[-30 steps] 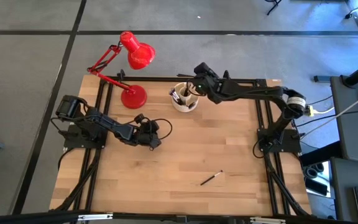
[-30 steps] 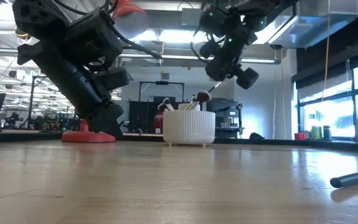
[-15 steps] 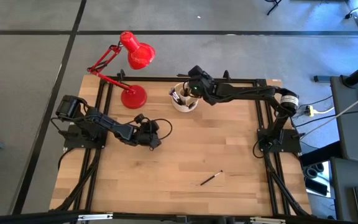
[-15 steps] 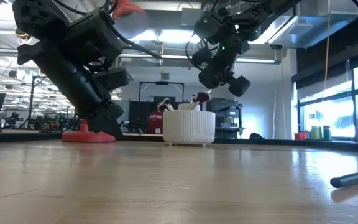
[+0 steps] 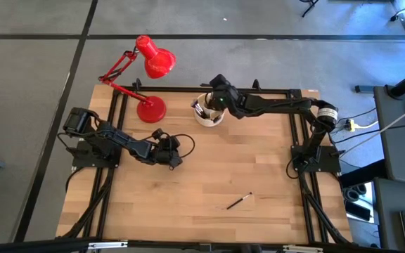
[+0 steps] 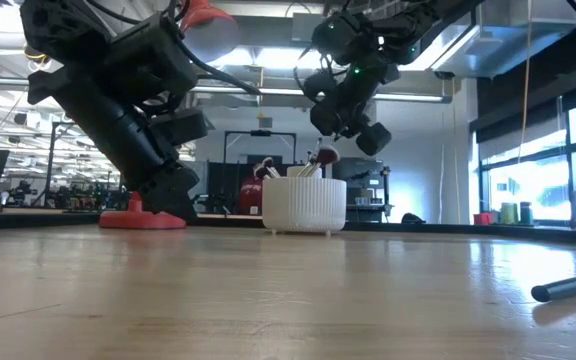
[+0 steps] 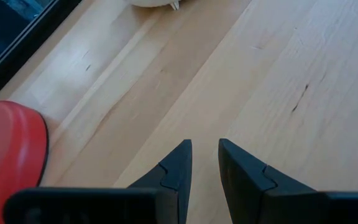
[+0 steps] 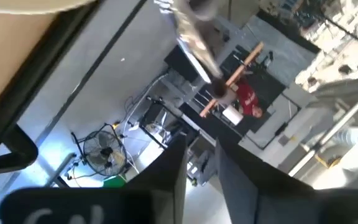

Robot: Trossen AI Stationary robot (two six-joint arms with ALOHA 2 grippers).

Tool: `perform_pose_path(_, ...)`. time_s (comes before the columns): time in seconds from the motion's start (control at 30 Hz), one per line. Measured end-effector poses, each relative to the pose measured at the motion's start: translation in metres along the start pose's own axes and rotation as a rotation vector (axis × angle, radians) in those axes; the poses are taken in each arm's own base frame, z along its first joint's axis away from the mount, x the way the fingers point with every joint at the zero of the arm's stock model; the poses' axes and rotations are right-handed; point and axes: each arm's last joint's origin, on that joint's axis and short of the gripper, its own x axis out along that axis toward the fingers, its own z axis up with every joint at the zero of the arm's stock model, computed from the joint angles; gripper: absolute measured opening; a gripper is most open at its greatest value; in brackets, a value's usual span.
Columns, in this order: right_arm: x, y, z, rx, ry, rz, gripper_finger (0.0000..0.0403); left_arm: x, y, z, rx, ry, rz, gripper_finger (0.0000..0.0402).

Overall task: Put items in baskets/containers
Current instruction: Put the black eyeshadow brush into the white organizer

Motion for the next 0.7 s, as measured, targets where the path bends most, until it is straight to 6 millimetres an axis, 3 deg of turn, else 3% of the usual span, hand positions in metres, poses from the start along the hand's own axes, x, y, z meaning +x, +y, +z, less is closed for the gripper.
perform_pose_path(0.23,-0.011,-0.011,-0.001,0.165,0.056,-0.066,0.0109,0.000,0.000,0.000,0.002,0.003,-0.001,0.0074)
perform_pose_path(0.33,-0.030,-0.015,-0.002,0.307,0.073,-0.090,0.0110,0.000,0.000,0.000,0.002,0.006,-0.003,0.0074)
perform_pose_path(0.47,-0.063,-0.014,-0.021,0.452,-0.041,-0.034,0.0110,0.000,0.000,-0.002,-0.010,0.026,-0.024,0.0074)
perform_pose_path(0.57,-0.088,-0.004,-0.042,0.641,-0.227,0.134,0.0109,-0.001,-0.001,-0.004,-0.023,0.049,-0.038,0.0074)
perform_pose_path(0.7,-0.116,0.014,-0.062,0.959,-0.559,0.636,0.0109,-0.005,-0.004,-0.007,-0.038,0.055,-0.044,0.0074)
